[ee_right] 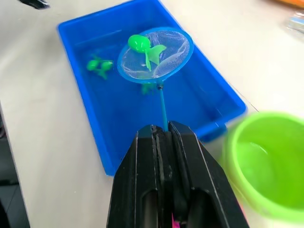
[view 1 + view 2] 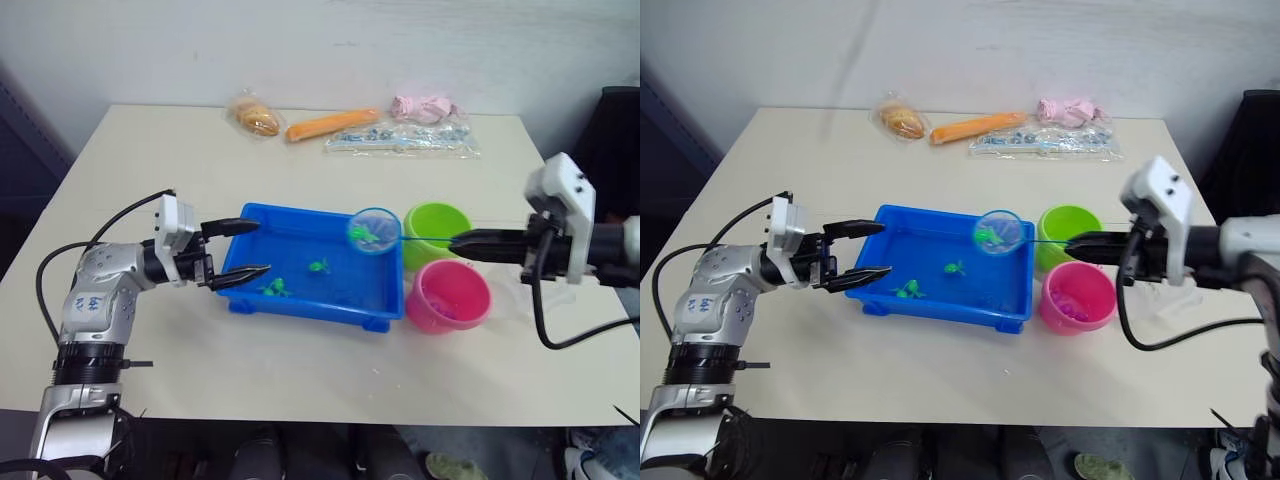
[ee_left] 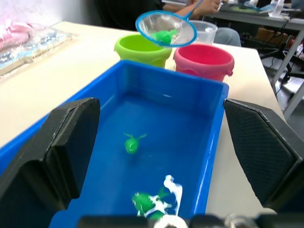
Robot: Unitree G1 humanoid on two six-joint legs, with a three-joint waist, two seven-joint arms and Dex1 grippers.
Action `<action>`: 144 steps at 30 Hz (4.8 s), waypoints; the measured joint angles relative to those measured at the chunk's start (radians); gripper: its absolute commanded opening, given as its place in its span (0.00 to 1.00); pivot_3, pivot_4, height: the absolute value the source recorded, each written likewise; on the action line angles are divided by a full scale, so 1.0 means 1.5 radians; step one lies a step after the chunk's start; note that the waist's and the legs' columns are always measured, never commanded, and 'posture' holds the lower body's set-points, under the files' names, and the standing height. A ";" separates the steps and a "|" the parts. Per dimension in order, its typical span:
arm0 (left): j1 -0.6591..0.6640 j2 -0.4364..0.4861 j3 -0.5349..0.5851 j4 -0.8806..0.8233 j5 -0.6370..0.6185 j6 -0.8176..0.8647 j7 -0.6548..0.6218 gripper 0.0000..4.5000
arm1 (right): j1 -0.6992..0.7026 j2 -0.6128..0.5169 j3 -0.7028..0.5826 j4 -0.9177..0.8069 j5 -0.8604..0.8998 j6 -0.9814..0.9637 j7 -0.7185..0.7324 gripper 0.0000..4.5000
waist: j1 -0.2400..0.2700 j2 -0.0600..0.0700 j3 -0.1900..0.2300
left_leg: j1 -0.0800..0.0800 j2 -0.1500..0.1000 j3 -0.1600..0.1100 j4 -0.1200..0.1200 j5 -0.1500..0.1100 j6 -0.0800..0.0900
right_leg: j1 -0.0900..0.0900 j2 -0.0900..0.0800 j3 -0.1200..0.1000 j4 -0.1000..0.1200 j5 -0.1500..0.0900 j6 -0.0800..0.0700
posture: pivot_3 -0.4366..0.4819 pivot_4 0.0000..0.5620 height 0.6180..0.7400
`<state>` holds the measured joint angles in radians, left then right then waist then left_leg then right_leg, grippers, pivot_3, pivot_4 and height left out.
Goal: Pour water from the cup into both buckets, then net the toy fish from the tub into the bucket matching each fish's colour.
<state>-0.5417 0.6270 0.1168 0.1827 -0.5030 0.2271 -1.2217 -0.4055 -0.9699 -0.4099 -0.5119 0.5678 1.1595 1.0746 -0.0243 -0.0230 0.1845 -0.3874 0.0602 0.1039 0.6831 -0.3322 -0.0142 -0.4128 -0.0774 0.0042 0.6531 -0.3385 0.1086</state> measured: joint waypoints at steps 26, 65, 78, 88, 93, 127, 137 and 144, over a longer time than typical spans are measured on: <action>-0.021 -0.110 -0.039 -0.028 -0.004 0.039 0.035 0.99 | 0.210 0.022 -0.096 0.060 -0.129 -0.263 -0.218 0.00 | -0.001 0.000 0.000 | 0.001 -0.006 -0.002 0.000 0.003 0.000 | 0.001 -0.001 0.001 -0.001 0.001 0.002 | 0.48 0.27 1.00; -0.002 -0.117 -0.035 -0.040 -0.004 0.023 0.077 0.99 | 0.223 0.102 0.087 0.144 -0.445 -0.837 -0.424 0.00 | -0.006 0.000 0.000 | 0.003 -0.006 -0.001 0.001 0.005 -0.002 | 0.002 0.000 0.002 0.002 0.001 0.002 | 0.48 0.27 1.00; 0.034 -0.010 0.034 0.007 -0.001 -0.027 0.046 0.99 | 0.030 0.054 0.304 -0.054 -0.132 -0.271 -0.305 0.00 | 0.000 0.000 0.000 | 0.001 -0.004 -0.004 0.001 0.005 0.000 | 0.001 -0.002 0.000 0.002 0.001 0.001 | 0.48 0.27 1.00; 0.064 -0.010 0.036 -0.016 0.000 -0.028 0.057 0.99 | -0.043 0.060 0.472 0.035 -0.362 -0.342 -0.330 0.00 | -0.003 0.000 0.000 | 0.000 -0.007 -0.004 0.001 0.005 0.000 | 0.000 -0.002 0.000 0.002 0.001 0.001 | 0.48 0.27 1.00; 0.083 -0.010 0.037 -0.027 0.000 -0.028 0.059 0.99 | -0.061 0.066 0.512 0.071 -0.424 -0.379 -0.307 0.00 | -0.003 0.000 0.000 | 0.000 -0.007 -0.004 0.001 0.005 0.000 | 0.000 -0.002 0.000 0.002 0.001 0.001 | 0.48 0.27 1.00; 0.036 -0.055 0.018 -0.037 -0.005 -0.018 0.065 0.99 | -0.086 0.239 0.009 -0.120 0.003 0.243 -0.254 0.00 | 0.003 0.000 0.000 | -0.001 -0.006 -0.006 0.000 0.004 0.001 | 0.001 -0.003 -0.001 0.002 0.001 0.001 | 0.48 0.27 1.00; -0.032 -0.094 -0.008 -0.064 -0.022 0.069 0.103 0.99 | 0.027 0.138 -0.155 -0.149 0.001 0.238 -0.280 0.00 | -0.001 0.000 0.000 | -0.001 -0.008 -0.006 0.000 0.004 0.001 | 0.001 -0.002 0.000 0.001 0.001 0.002 | 0.48 0.27 1.00; -0.041 -0.151 -0.032 -0.077 -0.036 0.060 0.097 0.99 | 0.126 0.102 -0.104 -0.133 -0.071 0.084 -0.337 0.00 | -0.002 0.000 0.000 | 0.000 -0.008 -0.005 0.000 0.005 0.000 | 0.001 -0.002 0.001 0.000 0.001 0.002 | 0.48 0.27 1.00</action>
<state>-0.6034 0.4005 0.0690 0.0675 -0.5563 0.3171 -1.0765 -0.2160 -0.8172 -0.5660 -0.7116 0.4608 1.2854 0.5693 -0.0276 -0.0237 0.1841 -0.3878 0.0486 0.0963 0.6827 -0.3248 -0.0137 -0.4112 -0.0798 0.0055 0.6535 -0.3370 0.1113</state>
